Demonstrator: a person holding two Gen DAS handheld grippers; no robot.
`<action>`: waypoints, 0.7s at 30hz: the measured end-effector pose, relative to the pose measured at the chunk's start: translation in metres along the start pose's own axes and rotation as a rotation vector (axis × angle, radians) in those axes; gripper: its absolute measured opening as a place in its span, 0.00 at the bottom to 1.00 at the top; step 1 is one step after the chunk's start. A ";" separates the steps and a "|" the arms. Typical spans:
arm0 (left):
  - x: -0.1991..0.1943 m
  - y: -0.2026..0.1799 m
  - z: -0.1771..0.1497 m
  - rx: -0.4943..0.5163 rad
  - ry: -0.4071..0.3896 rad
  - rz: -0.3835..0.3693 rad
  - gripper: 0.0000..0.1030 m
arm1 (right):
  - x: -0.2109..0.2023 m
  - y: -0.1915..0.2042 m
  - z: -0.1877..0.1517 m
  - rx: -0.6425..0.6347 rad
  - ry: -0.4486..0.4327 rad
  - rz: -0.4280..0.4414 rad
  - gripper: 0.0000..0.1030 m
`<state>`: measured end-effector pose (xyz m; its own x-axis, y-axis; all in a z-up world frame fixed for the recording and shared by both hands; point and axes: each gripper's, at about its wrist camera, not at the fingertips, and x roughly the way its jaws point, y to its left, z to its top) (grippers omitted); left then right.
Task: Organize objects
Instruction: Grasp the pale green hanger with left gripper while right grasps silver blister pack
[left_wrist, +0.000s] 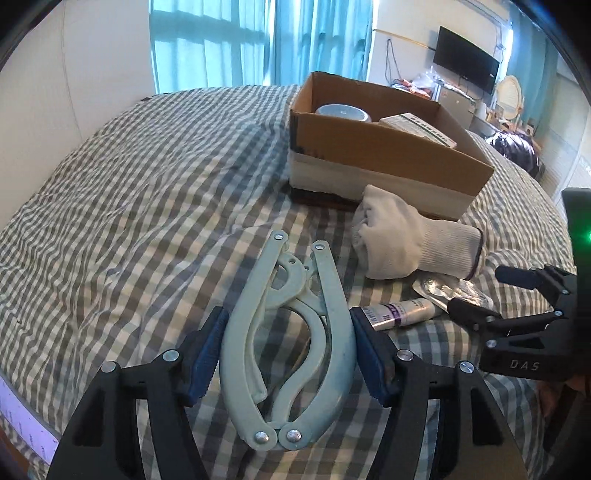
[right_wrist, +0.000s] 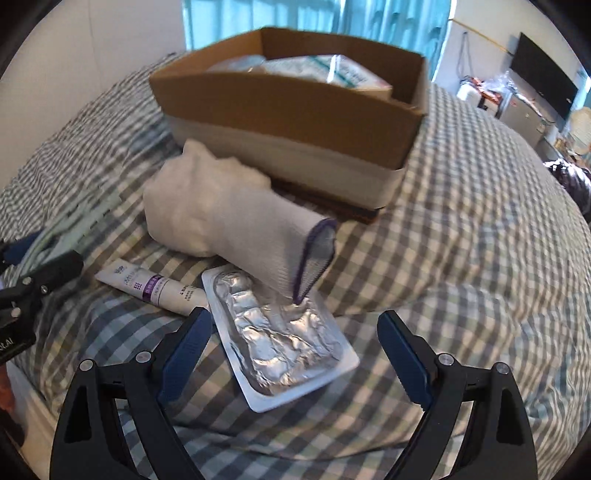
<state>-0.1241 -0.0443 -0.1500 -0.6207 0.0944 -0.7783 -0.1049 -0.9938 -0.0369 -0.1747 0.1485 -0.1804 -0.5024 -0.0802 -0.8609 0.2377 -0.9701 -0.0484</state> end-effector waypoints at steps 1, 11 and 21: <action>0.001 0.000 0.000 0.001 0.001 0.002 0.65 | 0.003 0.000 0.001 -0.004 0.011 0.016 0.89; 0.009 -0.003 -0.003 0.027 0.027 0.001 0.65 | 0.036 -0.027 0.008 0.112 0.089 0.214 0.82; 0.007 -0.005 -0.006 -0.025 0.054 -0.070 0.65 | 0.001 -0.009 -0.015 0.034 0.024 0.127 0.67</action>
<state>-0.1230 -0.0389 -0.1593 -0.5694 0.1615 -0.8060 -0.1270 -0.9860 -0.1078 -0.1651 0.1610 -0.1880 -0.4501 -0.1973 -0.8709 0.2691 -0.9599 0.0784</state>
